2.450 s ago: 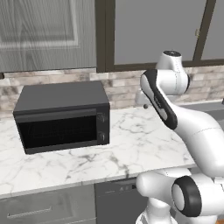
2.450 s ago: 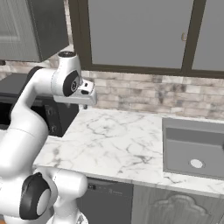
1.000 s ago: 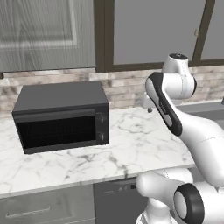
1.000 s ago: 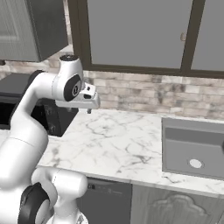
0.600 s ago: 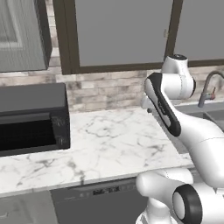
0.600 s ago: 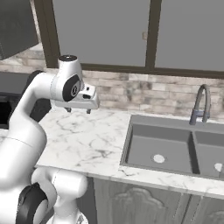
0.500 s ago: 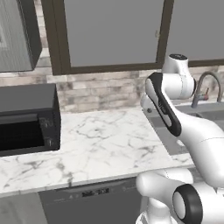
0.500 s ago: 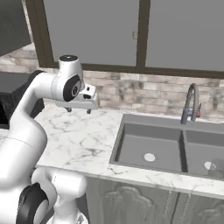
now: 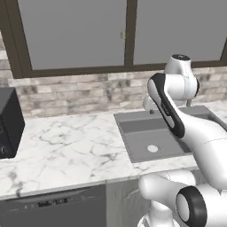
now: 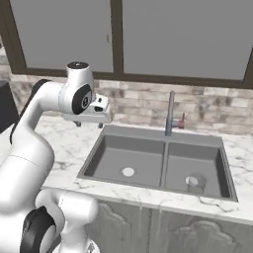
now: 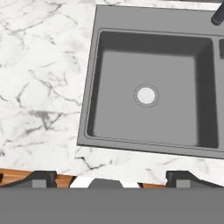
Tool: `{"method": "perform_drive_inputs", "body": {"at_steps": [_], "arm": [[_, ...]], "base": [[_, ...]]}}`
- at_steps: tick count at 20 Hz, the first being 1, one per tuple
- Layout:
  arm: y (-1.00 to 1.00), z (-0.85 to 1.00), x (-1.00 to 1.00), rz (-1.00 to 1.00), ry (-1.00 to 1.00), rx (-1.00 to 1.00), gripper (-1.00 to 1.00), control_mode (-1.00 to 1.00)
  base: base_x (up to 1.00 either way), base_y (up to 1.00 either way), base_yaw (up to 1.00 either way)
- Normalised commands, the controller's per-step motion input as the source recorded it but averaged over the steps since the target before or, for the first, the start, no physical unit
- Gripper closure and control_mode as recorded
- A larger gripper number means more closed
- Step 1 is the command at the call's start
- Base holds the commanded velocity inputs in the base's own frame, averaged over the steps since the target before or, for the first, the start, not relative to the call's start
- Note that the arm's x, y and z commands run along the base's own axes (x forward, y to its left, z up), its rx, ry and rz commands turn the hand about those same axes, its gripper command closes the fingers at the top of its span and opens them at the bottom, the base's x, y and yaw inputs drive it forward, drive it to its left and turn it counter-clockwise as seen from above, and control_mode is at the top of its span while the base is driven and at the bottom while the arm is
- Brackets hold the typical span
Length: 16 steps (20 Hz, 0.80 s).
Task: Move any existing items from the left basin to the right basin for drying. Then move the cup from the counter to the left basin of the sink for washing.
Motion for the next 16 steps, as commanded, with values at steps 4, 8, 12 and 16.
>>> {"method": "perform_drive_inputs", "body": {"at_steps": [4, 8, 12, 16], "arm": [[0.0, 0.0, 0.0, 0.0, 0.0, 0.0, -1.0, 1.0], [0.0, 0.0, 0.0, 0.0, 0.0, 0.0, -1.0, 1.0], [0.0, 0.0, 0.0, 0.0, 0.0, 0.0, -1.0, 1.0], [0.0, 0.0, 0.0, 0.0, 0.0, 0.0, -1.0, 1.0]], "base": [[0.0, -0.69, 0.0], [0.0, -0.61, 0.0], [0.0, -0.51, 0.0], [0.09, -0.42, 0.0]]}}
